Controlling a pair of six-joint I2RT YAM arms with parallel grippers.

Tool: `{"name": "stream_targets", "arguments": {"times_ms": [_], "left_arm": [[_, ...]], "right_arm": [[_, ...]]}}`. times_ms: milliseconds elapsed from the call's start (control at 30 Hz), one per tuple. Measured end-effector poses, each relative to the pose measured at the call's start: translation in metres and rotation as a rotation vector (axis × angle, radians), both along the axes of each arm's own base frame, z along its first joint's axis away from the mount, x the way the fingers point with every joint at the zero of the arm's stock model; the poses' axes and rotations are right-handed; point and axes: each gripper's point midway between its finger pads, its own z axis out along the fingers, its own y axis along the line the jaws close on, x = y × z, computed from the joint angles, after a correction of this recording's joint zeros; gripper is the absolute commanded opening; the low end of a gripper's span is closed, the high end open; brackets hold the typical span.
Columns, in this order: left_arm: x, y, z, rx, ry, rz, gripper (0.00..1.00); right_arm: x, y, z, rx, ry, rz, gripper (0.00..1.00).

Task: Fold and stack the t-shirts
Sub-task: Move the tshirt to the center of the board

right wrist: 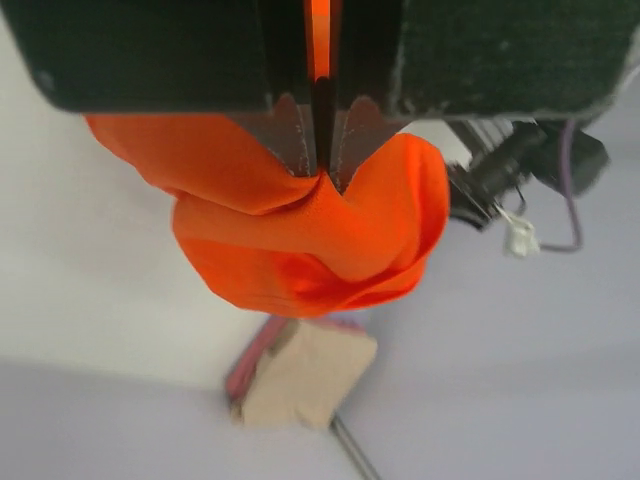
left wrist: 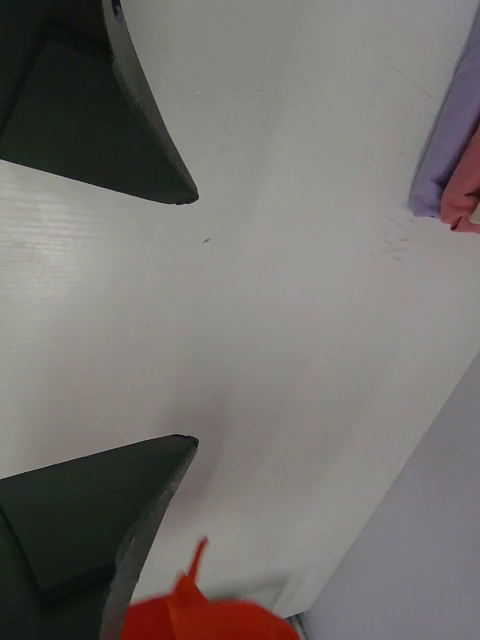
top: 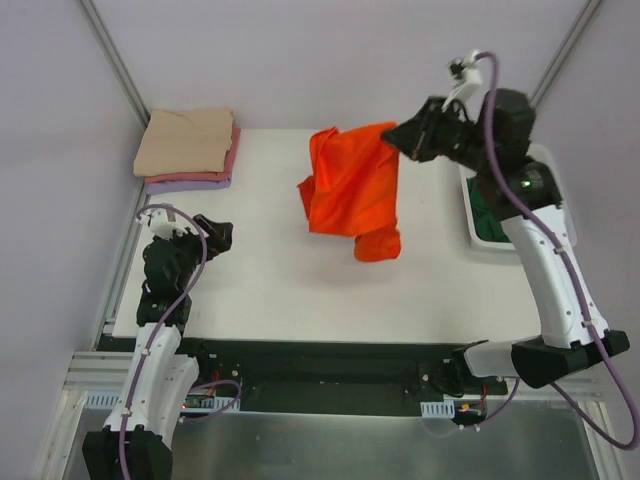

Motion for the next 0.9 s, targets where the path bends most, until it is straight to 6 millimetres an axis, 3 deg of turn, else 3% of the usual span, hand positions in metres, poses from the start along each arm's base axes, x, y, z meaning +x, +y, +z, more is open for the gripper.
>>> {"name": "stream_targets", "arguments": {"times_ms": [67, 133, 200, 267, 300, 367, 467, 567, 667, 767, 900], "left_arm": [[-0.001, -0.001, -0.001, -0.030, 0.011, 0.009, 0.99], [-0.002, -0.002, -0.003, -0.055, 0.027, 0.010, 0.99], [-0.004, -0.006, -0.005, -0.072, 0.041, -0.006, 0.99], [-0.007, -0.011, -0.006, -0.095, 0.051, -0.028, 0.99], [-0.008, -0.013, -0.006, -0.105, 0.054, -0.035, 0.99], [-0.009, -0.017, -0.008, -0.121, 0.066, -0.053, 0.99], [-0.010, -0.023, -0.016, -0.154, 0.108, -0.074, 0.99], [-0.010, -0.031, -0.029, -0.195, 0.173, -0.103, 0.99], [-0.012, -0.038, -0.045, -0.225, 0.246, -0.135, 0.99], [-0.015, -0.047, -0.062, -0.253, 0.326, -0.173, 0.98], [-0.022, -0.061, -0.089, -0.281, 0.450, -0.230, 0.94]], "right_arm": [[0.003, 0.016, -0.064, -0.070, 0.100, 0.040, 0.25], [0.011, 0.014, -0.132, -0.153, 0.200, 0.003, 0.35], [0.018, -0.009, -0.214, -0.288, 0.323, -0.117, 0.51], [0.017, -0.048, -0.287, -0.469, 0.445, -0.260, 0.90], [0.015, -0.060, -0.304, -0.525, 0.482, -0.299, 0.96], [0.010, -0.081, -0.324, -0.622, 0.516, -0.360, 0.96], [0.006, -0.078, -0.322, -0.644, 0.477, -0.356, 0.96], [-0.012, -0.043, -0.315, -0.628, 0.406, -0.257, 0.96], [-0.046, 0.007, -0.326, -0.637, 0.374, -0.112, 0.96], [-0.085, 0.046, -0.359, -0.698, 0.415, -0.012, 0.98], [-0.126, 0.073, -0.411, -0.809, 0.475, 0.047, 0.97]]}}
